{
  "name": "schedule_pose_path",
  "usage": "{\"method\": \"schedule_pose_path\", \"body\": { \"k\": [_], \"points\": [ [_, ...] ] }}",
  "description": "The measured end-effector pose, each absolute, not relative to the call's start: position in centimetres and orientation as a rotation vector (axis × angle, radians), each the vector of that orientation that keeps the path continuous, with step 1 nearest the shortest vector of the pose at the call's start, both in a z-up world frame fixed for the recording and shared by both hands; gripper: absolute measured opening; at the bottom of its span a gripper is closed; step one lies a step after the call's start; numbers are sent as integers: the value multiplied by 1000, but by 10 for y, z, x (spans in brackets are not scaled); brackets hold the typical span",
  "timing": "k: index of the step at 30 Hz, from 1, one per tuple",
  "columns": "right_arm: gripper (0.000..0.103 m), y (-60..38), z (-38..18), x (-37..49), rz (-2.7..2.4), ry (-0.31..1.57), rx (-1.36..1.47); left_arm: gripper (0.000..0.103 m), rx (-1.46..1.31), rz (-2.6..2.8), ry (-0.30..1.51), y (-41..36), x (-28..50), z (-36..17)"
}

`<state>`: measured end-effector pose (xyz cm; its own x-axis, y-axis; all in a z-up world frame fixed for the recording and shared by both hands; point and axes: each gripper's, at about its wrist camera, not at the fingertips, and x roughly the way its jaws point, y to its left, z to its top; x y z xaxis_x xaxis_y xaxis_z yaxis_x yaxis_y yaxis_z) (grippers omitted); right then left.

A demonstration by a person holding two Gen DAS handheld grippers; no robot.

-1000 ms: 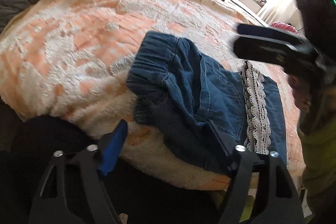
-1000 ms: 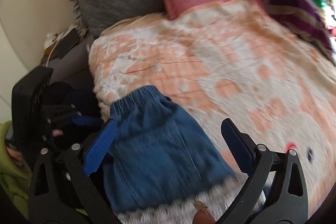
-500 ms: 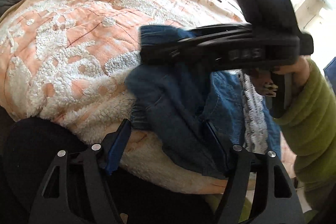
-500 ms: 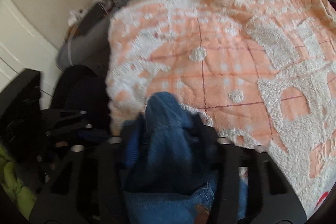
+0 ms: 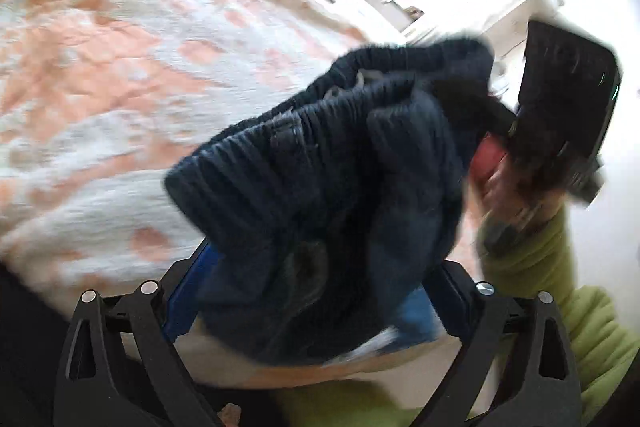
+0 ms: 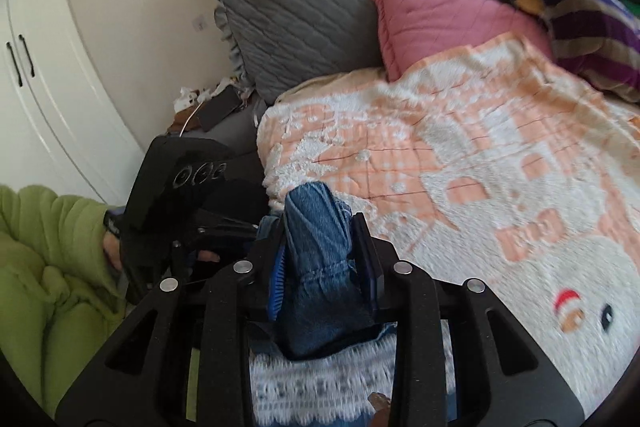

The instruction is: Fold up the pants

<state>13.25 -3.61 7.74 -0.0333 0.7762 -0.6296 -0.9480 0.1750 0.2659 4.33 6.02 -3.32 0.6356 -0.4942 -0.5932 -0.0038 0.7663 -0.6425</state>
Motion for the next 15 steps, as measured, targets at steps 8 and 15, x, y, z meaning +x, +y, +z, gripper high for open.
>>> {"method": "schedule_pose_path", "body": {
  "k": [8,15],
  "points": [
    [49,-131,69,139,1196,733,-112,90,-493,-487,860,-15,53,-17],
    [54,-160,35,134,994,819,-75,90,-360,-524,973,-55,62,-35]
  ]
}}
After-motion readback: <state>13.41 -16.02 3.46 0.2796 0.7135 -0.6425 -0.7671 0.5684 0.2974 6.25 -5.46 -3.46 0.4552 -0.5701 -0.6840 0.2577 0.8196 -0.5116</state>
